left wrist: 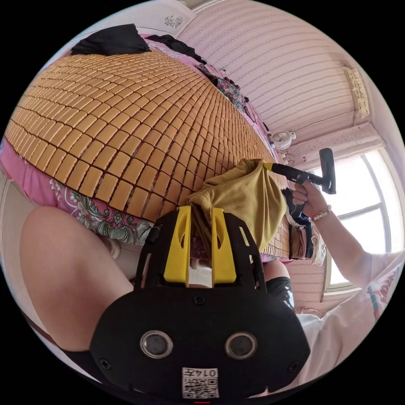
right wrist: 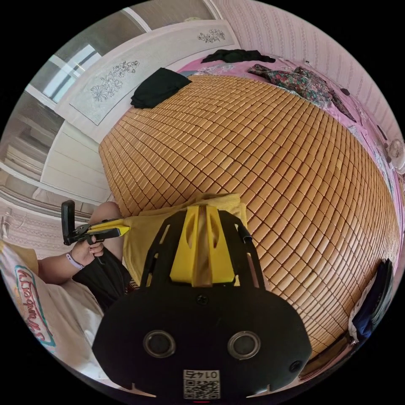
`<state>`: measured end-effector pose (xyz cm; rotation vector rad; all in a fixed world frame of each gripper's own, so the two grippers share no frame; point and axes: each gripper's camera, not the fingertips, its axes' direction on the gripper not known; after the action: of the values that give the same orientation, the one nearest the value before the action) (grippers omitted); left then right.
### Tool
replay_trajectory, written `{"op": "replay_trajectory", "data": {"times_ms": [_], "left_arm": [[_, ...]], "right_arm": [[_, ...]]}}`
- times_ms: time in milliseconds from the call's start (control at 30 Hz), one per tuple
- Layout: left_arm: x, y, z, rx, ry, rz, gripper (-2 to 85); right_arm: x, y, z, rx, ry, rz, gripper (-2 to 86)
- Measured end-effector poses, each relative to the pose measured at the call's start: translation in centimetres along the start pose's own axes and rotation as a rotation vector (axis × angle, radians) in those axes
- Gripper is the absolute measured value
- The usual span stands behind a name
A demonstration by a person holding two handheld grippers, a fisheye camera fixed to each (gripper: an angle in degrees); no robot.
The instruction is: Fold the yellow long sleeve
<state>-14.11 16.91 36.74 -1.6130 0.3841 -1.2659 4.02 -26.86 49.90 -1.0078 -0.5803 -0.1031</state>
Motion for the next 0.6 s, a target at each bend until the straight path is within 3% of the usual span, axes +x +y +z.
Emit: {"op": "replay_trajectory", "data": {"times_ms": [167, 367, 600], "left_arm": [[2.3, 1.6, 0.3, 0.043, -0.18, 0.162, 9.9], [1.5, 2.2, 2.5, -0.008, -0.126, 0.165, 11.8], [-0.3, 3.0, 2.9, -0.111, 0.042, 0.163, 6.7]], "right_arm": [[3.4, 0.3, -0.4, -0.058, 0.015, 0.075, 17.2], [6.1, 0.2, 4.8, -0.275, -0.04, 0.118, 15.6], [6.8, 2.7, 3.0, -0.274, -0.201, 0.06, 11.5]]}}
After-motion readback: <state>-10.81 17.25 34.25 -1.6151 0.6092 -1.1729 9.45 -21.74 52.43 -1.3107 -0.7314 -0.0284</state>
